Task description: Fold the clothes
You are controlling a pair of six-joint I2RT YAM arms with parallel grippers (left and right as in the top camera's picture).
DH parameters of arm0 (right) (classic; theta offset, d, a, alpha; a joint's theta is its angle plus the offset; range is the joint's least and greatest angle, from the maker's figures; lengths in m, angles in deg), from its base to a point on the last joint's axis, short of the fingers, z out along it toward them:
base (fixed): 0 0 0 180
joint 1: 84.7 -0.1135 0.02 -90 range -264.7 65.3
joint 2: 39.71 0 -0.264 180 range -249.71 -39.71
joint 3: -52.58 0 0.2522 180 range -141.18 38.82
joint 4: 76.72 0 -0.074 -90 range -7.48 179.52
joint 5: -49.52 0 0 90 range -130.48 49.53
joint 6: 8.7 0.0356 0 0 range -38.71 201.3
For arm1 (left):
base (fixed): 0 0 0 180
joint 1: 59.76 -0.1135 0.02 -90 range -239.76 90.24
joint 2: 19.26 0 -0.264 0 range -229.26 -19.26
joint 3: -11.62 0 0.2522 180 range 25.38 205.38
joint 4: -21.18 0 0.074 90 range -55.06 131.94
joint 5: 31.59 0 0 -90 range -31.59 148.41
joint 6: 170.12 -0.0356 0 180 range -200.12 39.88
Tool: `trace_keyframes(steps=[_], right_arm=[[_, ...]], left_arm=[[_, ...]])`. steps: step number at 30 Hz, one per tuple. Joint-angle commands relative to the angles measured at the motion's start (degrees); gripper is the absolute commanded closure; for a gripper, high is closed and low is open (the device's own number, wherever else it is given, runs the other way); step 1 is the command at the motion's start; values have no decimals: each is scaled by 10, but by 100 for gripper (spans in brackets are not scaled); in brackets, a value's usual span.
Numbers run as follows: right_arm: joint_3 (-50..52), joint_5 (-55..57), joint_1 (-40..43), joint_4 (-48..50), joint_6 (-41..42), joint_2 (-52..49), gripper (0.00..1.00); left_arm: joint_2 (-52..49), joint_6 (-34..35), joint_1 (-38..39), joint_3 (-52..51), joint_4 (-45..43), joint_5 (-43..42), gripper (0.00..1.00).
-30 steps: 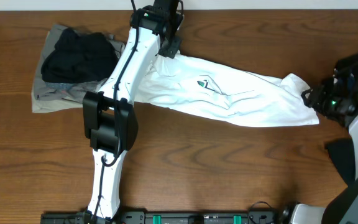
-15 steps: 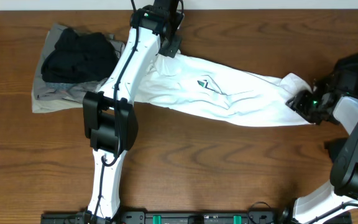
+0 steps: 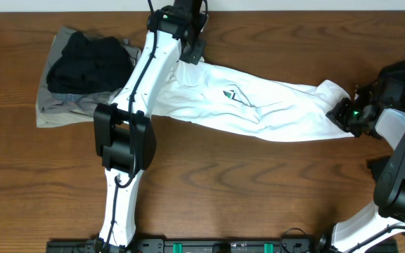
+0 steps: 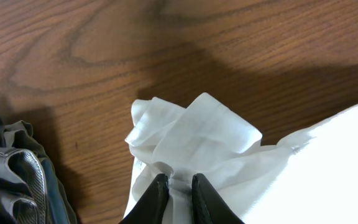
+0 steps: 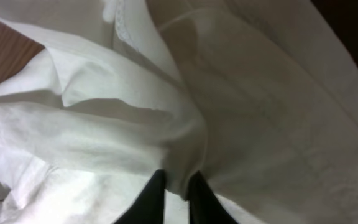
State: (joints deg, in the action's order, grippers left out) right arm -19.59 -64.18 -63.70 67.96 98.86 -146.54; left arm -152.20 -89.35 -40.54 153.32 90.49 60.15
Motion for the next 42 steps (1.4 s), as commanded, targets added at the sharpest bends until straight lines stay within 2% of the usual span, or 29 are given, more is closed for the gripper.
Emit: trace_keyframes(steps=[1,3,13,17,21,22,23,25,29,32,33,34,35,39,42], right_arm=[[4,-12,1,3,2,-6,93],[4,-12,3,6,2,-3,99],[3,-71,41,55,0,33,98],[3,-41,74,79,9,65,99],[3,-107,115,144,15,95,99],[3,-124,124,162,17,100,99],[3,-137,129,175,18,103,99],[3,-175,140,208,23,105,99],[3,-203,143,236,24,105,99],[3,-203,143,236,24,105,99],[3,-203,143,235,24,105,99],[3,-203,143,235,24,105,99],[3,-203,143,235,24,105,99],[3,-203,143,234,31,105,99],[3,-203,143,231,32,105,99]], left_arm=[[-2,1,-3,2,1,6,84],[-2,1,-3,2,0,6,83],[-2,0,-3,2,0,7,83],[-1,-2,-3,2,-8,7,83],[8,-2,-3,2,-34,7,83],[10,-2,-3,2,-39,7,79],[11,-2,-3,2,-41,7,79],[12,-2,-3,2,-45,7,81],[12,-2,-3,2,-47,7,94],[12,-2,-3,2,-49,7,94],[12,-2,-3,2,-51,3,88],[11,-2,-3,2,-56,-3,74],[10,-4,-3,2,-63,-13,64],[0,-15,-4,2,-99,-78,48],[-17,-15,-4,2,-111,-103,45]])
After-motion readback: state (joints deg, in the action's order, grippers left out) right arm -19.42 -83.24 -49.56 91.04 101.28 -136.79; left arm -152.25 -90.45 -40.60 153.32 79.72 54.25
